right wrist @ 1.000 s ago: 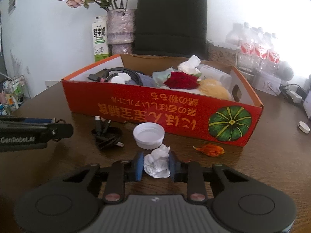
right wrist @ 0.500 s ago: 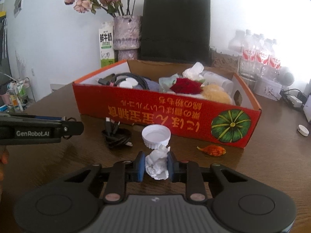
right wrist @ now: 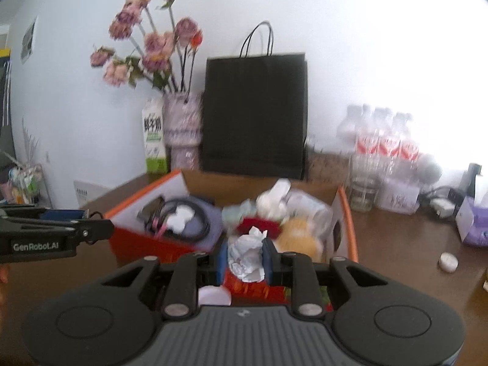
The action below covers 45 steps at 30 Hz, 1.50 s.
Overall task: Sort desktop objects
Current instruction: 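Carry the USB cable and white figurine with both tools into the box, then open both tools to release the USB cable and figurine in the box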
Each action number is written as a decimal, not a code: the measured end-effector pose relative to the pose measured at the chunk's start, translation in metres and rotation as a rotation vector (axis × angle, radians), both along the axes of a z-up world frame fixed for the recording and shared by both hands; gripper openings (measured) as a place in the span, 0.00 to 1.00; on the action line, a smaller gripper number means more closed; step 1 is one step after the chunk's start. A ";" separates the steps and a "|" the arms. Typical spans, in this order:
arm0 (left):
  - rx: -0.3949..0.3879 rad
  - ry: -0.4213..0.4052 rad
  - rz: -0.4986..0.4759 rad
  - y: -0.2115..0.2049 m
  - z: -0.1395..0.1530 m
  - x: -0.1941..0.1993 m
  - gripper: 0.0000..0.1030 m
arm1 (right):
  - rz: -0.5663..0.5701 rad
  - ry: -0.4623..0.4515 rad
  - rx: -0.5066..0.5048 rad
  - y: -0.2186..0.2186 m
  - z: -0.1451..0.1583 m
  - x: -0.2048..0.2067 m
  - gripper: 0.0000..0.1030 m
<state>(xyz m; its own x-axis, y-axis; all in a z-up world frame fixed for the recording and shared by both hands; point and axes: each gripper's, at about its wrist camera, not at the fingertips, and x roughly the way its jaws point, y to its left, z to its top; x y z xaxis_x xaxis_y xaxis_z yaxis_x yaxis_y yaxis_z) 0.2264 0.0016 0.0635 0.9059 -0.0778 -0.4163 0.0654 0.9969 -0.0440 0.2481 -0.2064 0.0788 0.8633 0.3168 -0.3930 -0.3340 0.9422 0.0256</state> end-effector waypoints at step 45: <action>0.109 0.037 0.049 -0.030 -0.042 0.131 1.00 | -0.077 0.116 -0.028 -0.023 -0.043 0.142 0.87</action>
<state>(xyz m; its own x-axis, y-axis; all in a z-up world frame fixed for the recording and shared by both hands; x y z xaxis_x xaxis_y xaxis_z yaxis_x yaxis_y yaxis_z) 0.3579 -0.0286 0.0214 0.8915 0.0139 -0.4528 0.0164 0.9979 0.0630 0.3900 -0.2293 0.0354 0.8330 0.2387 -0.4991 -0.2572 0.9658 0.0327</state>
